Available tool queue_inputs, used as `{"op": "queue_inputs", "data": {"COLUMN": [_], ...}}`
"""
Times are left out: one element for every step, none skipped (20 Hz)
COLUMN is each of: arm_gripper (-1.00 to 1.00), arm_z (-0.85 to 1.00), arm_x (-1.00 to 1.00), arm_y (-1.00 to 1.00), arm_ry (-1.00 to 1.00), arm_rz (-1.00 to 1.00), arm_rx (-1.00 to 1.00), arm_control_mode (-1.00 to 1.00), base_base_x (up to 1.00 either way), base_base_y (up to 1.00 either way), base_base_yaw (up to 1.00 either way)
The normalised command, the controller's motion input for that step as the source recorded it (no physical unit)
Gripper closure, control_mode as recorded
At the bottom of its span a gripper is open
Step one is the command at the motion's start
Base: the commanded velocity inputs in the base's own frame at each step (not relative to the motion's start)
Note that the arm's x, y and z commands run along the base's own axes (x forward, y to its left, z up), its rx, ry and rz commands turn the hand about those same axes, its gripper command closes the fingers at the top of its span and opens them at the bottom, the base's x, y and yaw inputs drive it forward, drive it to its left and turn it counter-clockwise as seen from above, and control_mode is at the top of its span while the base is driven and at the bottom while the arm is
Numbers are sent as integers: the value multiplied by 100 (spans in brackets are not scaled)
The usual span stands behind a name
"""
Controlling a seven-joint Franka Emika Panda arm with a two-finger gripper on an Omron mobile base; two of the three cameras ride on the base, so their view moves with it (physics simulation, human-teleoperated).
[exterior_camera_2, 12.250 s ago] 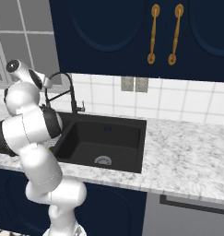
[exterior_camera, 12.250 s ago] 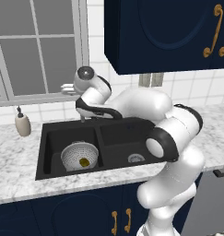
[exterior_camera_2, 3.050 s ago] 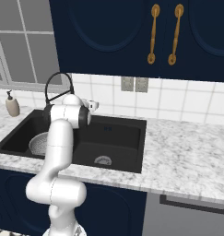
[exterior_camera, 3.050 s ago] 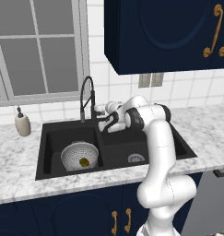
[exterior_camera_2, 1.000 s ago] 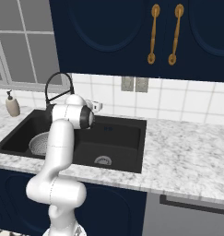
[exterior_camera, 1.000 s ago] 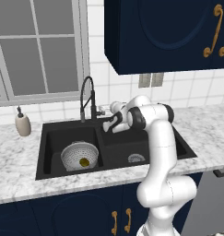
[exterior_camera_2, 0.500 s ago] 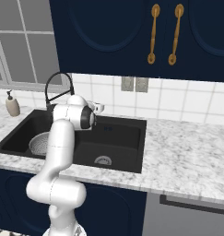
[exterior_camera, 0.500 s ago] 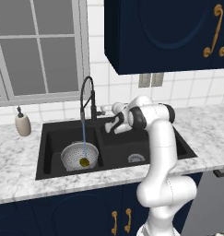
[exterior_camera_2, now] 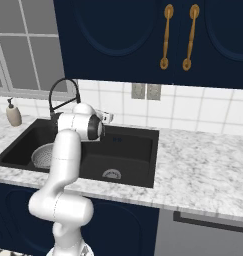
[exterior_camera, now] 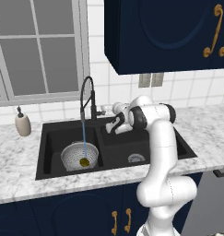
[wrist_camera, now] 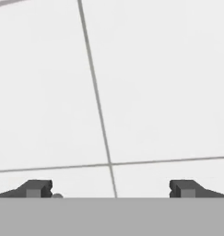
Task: Put the colander in the sink, put the kiwi in the colander, and turn on the sink faucet and pour water over the colander.
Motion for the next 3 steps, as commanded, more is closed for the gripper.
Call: {"op": "queue_inputs", "data": {"arm_gripper": [-100, -100, -100], "arm_z": [0, 0, 0], "arm_x": [0, 0, 0], "arm_y": [-69, -63, -61], "arm_ry": [2, 3, 3], "arm_rz": [0, 0, 0], "arm_rx": [1, 0, 0], "arm_control_mode": [-100, -100, -100], "base_base_x": [0, 0, 0], "base_base_y": [0, 0, 0], "base_base_yaw": [0, 0, 0]}}
